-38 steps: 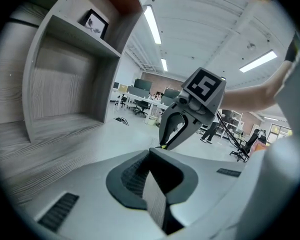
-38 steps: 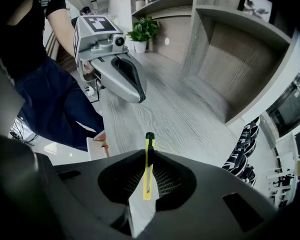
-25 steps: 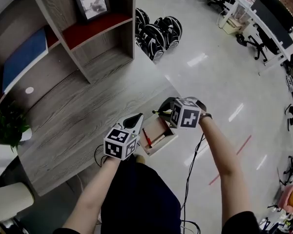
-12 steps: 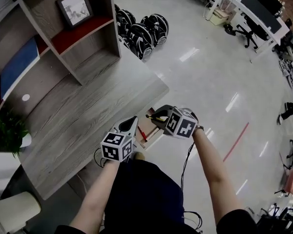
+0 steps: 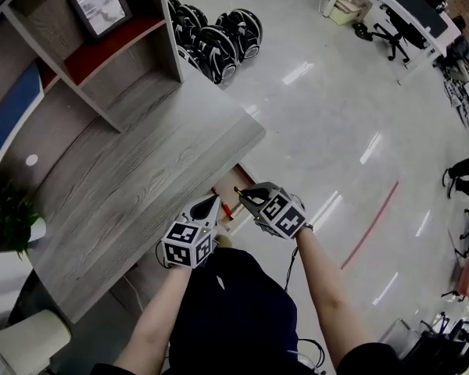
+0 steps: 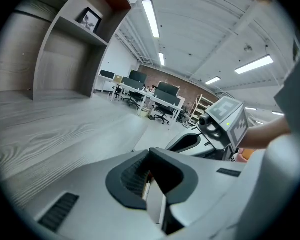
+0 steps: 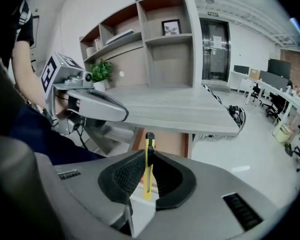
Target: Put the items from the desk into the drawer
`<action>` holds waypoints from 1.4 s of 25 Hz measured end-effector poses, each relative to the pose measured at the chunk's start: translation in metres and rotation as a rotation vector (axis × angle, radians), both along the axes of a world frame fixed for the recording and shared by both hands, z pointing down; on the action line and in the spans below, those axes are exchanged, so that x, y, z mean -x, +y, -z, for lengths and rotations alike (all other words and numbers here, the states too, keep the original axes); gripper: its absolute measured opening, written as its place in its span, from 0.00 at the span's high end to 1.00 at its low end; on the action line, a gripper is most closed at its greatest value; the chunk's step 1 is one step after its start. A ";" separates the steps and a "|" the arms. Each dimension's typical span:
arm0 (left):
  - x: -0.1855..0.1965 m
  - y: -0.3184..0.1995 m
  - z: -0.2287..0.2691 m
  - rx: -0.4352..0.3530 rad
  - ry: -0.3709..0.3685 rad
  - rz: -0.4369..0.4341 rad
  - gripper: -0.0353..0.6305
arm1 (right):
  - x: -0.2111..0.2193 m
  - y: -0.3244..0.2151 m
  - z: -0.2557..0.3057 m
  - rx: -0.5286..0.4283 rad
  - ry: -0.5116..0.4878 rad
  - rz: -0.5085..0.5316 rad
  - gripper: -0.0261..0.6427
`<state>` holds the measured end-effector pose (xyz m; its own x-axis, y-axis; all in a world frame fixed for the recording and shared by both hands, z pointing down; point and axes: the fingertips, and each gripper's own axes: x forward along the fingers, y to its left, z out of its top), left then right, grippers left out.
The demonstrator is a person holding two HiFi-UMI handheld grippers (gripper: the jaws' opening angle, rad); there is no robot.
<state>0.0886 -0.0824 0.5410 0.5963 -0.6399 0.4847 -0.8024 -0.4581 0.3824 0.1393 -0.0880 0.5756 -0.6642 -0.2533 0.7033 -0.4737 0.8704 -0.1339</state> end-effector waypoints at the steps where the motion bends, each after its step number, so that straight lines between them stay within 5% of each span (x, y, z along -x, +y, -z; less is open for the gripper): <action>1: 0.000 0.001 -0.003 0.003 -0.001 -0.002 0.93 | -0.001 -0.002 -0.007 0.004 0.004 -0.027 0.86; 22: -0.020 -0.006 -0.058 0.061 -0.034 -0.057 0.93 | 0.001 -0.050 -0.090 0.173 -0.100 -0.458 0.86; 27: -0.019 -0.004 -0.060 0.076 -0.041 -0.065 0.93 | 0.001 -0.050 -0.092 0.188 -0.126 -0.481 0.69; 35: -0.026 -0.006 -0.061 0.069 -0.033 -0.089 0.93 | -0.014 -0.043 -0.093 0.196 -0.142 -0.514 0.68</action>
<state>0.1145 -0.0881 0.6022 0.6321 -0.5497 0.5462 -0.7726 -0.5014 0.3895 0.1538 -0.1313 0.6682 -0.5812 -0.4426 0.6829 -0.7957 0.4849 -0.3630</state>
